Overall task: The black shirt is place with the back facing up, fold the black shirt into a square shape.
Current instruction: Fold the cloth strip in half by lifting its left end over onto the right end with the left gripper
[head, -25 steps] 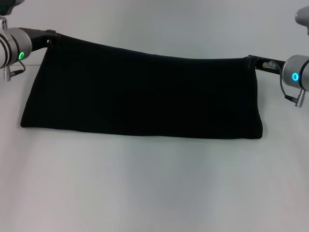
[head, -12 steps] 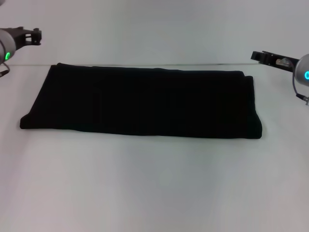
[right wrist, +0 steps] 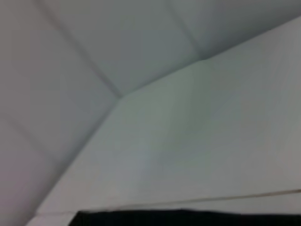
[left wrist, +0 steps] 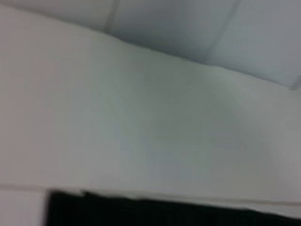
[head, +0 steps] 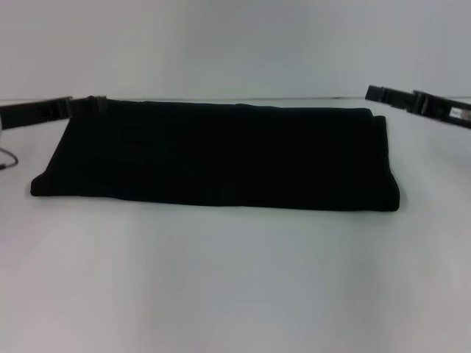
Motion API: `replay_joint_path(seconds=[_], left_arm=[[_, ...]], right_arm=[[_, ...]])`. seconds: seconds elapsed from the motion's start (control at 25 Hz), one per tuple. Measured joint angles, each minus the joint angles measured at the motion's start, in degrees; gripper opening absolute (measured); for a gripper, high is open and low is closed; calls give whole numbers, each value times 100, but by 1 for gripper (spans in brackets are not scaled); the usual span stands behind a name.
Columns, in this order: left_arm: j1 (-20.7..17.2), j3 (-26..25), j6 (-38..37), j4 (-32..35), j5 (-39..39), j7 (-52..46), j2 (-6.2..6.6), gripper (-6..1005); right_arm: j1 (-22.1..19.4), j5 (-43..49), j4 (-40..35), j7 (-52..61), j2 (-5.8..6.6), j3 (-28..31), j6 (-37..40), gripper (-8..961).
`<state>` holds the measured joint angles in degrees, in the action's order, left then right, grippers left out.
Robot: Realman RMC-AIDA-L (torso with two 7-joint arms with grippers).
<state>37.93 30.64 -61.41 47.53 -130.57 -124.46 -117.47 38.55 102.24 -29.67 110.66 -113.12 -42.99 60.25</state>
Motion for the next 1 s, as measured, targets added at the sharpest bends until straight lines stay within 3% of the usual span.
replay_joint_path(seconds=[0.16,0.32,0.64,1.0], left_arm=[[-165,-584,-1356,195,-83,-519,16,868],[-200,-1047,-1875,34,-372,-1082,85,903],[-236,-1424,-1573,-690,-639,-2354,137,936],[-339,-1899,-920,-985,-720,-3578,149,937]], right_arm=[[-192,-72,32,-403,114,0,904,804],[-237,-45,72,-628,168,-15,1207,826],[46,516,77,-573,191,-48,1139,825],[195,625,76,-567,167,-17,853,825]])
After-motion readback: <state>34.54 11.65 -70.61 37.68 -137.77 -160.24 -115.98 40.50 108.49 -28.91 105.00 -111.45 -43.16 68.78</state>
